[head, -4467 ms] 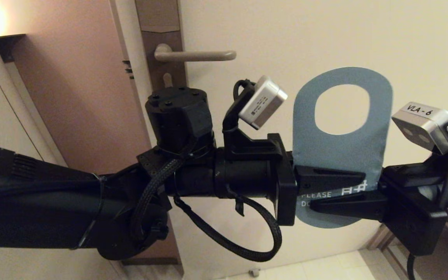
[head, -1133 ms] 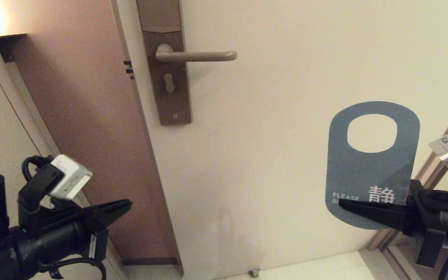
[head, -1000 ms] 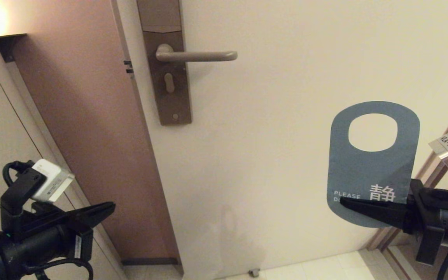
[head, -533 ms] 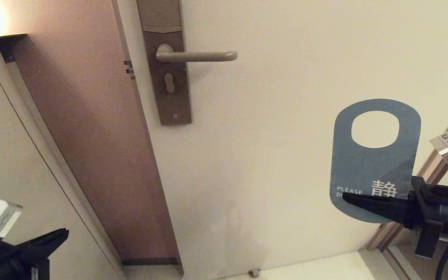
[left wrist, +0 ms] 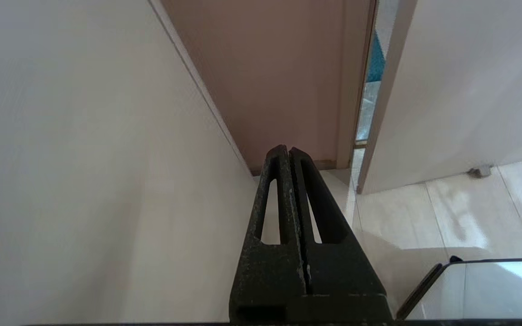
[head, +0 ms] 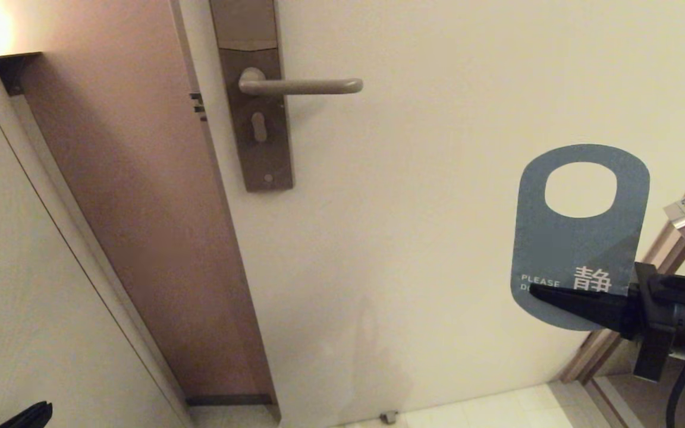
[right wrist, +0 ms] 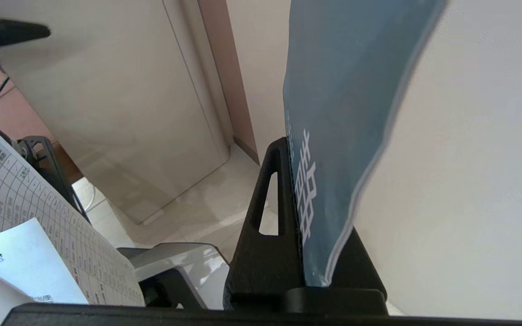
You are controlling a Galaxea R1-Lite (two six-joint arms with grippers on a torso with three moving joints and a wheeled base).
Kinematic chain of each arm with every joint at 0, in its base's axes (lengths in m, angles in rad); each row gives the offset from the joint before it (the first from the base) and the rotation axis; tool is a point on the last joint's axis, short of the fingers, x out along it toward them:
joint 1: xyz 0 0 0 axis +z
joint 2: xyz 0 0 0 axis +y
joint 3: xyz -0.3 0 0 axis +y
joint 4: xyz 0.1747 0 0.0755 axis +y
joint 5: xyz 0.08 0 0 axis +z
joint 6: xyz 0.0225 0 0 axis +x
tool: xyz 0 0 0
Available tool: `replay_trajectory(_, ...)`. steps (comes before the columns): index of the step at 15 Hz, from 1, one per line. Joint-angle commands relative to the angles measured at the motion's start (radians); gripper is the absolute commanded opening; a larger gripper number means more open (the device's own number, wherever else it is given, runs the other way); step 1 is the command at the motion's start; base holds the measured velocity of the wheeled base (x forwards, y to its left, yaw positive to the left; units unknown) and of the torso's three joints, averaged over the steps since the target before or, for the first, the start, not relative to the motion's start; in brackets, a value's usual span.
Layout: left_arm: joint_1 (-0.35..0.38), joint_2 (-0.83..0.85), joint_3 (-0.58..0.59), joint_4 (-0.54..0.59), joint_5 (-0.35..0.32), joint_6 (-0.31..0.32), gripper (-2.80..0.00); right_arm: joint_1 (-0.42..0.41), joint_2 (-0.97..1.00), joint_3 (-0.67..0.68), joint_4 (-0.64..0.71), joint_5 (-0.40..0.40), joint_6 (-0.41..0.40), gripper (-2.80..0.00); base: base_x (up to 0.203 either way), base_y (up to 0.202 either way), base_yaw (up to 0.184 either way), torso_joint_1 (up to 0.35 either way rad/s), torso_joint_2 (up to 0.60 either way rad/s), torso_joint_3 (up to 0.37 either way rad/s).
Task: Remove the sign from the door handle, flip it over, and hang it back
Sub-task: Hang the sign back with the other side facing out
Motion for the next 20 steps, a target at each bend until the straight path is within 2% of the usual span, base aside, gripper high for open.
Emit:
replay_trajectory(1, 0.001, -0.090, 0.021, 0.016, 0.004, 0.000, -2.80, -0.012, 0.000, -0.002, -0.003, 0.005, -0.002, -2.80, 0.000, 0.000, 0.000, 0.000, 0.00, 0.000)
replay_trajectory(8, 0.012, -0.571, -0.036, 0.397, 0.033, 0.005, -2.80, -0.034, 0.000, -0.016, -0.019, 0.003, -0.008, -2.80, 0.000, 0.000, 0.000, 0.000, 0.00, 0.000)
replay_trajectory(11, 0.012, -0.718, -0.046, 0.433, 0.026, 0.021, -2.80, -0.034, -0.004, -0.016, -0.028, 0.003, -0.008, -2.80, 0.000, 0.000, 0.000, 0.000, 0.00, 0.000)
replay_trajectory(14, 0.011, -0.740, -0.045, 0.432, 0.014, 0.029, -2.80, -0.034, -0.007, -0.014, -0.054, 0.002, -0.009, -2.80, 0.000, 0.000, 0.000, 0.000, 0.00, 0.000)
replay_trajectory(15, 0.011, -0.740, -0.045, 0.432, -0.006, 0.029, -2.80, -0.034, -0.015, -0.011, -0.055, 0.002, -0.010, -2.80, 0.000, 0.000, 0.000, 0.000, 0.00, 0.000)
replay_trajectory(16, 0.011, -0.740, -0.042, 0.433, -0.063, 0.026, -2.80, -0.034, -0.019, -0.014, -0.056, 0.003, -0.010, -2.80, 0.000, 0.000, 0.000, 0.000, 0.00, 0.000)
replay_trajectory(17, 0.011, -0.740, -0.024, 0.433, -0.148, 0.024, -2.80, -0.034, -0.020, -0.016, -0.056, 0.002, -0.010, -2.80, 0.000, 0.000, 0.000, 0.000, 0.00, 0.000)
replay_trajectory(18, 0.011, -0.740, -0.005, 0.432, -0.170, 0.021, -2.80, -0.034, -0.022, -0.017, -0.056, 0.002, -0.010, -2.80, 0.000, 0.000, 0.000, 0.000, 0.00, 0.000)
replay_trajectory(20, 0.011, -0.740, -0.008, 0.431, -0.166, -0.022, -2.80, -0.034, -0.020, -0.024, -0.056, 0.002, -0.010, -2.80, 0.000, 0.000, 0.000, 0.000, 0.00, 0.000)
